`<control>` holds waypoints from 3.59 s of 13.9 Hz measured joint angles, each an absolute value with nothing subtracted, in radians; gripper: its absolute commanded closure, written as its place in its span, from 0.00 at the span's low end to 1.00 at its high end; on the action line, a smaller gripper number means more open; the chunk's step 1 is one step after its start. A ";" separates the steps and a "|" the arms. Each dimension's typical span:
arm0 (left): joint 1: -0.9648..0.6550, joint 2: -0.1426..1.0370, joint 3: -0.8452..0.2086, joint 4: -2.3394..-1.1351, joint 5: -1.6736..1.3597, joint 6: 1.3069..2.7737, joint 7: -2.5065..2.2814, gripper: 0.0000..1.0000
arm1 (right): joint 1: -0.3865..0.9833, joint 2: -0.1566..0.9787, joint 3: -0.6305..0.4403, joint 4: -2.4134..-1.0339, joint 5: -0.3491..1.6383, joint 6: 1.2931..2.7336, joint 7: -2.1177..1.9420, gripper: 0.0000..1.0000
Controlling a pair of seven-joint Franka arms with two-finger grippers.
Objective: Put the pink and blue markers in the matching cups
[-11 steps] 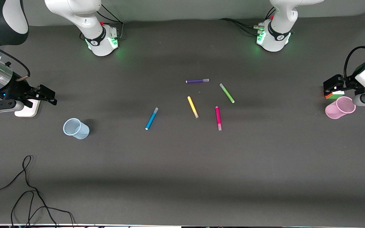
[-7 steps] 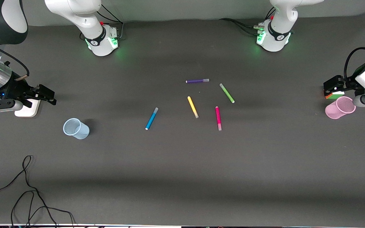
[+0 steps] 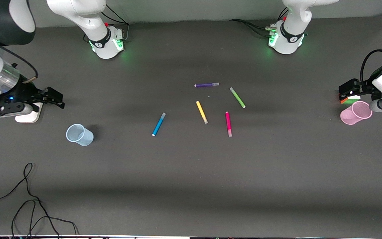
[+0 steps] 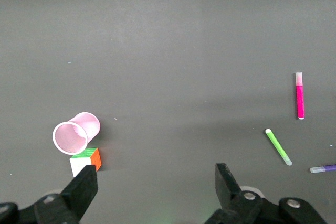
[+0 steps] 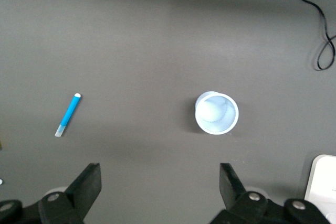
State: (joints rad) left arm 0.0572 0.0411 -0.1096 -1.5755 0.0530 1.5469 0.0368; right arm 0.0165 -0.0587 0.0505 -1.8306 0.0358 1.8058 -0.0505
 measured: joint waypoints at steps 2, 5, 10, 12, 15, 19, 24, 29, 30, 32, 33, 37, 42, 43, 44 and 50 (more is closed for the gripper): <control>0.057 0.041 -0.110 -1.575 0.053 1.539 0.037 0.00 | 0.017 -0.050 0.068 -1.819 0.036 1.783 -0.048 0.00; 0.056 0.041 -0.110 -1.575 0.052 1.529 0.036 0.00 | 0.017 -0.002 0.088 -1.749 0.036 1.719 -0.031 0.00; 0.015 0.050 -0.116 -1.577 0.049 1.519 0.016 0.00 | 0.018 0.049 0.132 -1.694 0.036 1.705 0.015 0.00; -0.008 0.057 -0.119 -1.577 0.048 1.519 -0.017 0.00 | 0.026 0.056 0.145 -1.687 0.036 1.704 0.048 0.00; -0.050 0.066 -0.120 -1.577 0.033 1.522 -0.070 0.00 | 0.040 0.062 0.150 -1.687 0.036 1.698 0.073 0.00; -0.060 0.085 -0.118 -1.577 0.014 1.535 -0.086 0.00 | 0.044 0.097 0.151 -1.687 0.036 1.691 0.083 0.00; -0.059 0.091 -0.112 -1.576 0.013 1.542 -0.087 0.00 | 0.080 0.166 0.152 -1.667 0.036 1.691 0.156 0.00; -0.057 0.091 -0.110 -1.576 0.013 1.543 -0.088 0.00 | 0.101 0.226 0.152 -1.629 0.036 1.691 0.196 0.00; -0.057 0.091 -0.109 -1.576 0.013 1.543 -0.088 0.00 | 0.106 0.231 0.153 -1.628 0.038 1.691 0.206 0.00; -0.054 0.091 -0.106 -1.576 0.013 1.543 -0.088 0.00 | 0.123 0.248 0.153 -1.627 0.057 1.691 0.248 0.00; -0.053 0.091 -0.105 -1.576 0.013 1.543 -0.088 0.00 | 0.133 0.258 0.153 -1.627 0.072 1.691 0.263 0.00; -0.056 0.097 -0.110 -1.580 0.011 1.538 -0.088 0.00 | 0.156 0.278 0.154 -1.617 0.086 1.691 0.300 0.00; -0.128 0.131 -0.119 -1.590 0.004 1.552 -0.139 0.00 | 0.203 0.328 0.156 -1.577 0.146 1.691 0.390 0.00; -0.151 0.142 -0.120 -1.591 0.002 1.577 -0.170 0.00 | 0.219 0.353 0.157 -1.571 0.164 1.691 0.415 0.00; -0.177 0.157 -0.122 -1.592 -0.006 1.606 -0.201 0.00 | 0.235 0.385 0.157 -1.566 0.182 1.691 0.435 0.00; -0.264 0.261 -0.123 -1.602 -0.057 1.743 -0.298 0.00 | 0.252 0.621 0.154 -1.530 0.289 1.694 0.476 0.00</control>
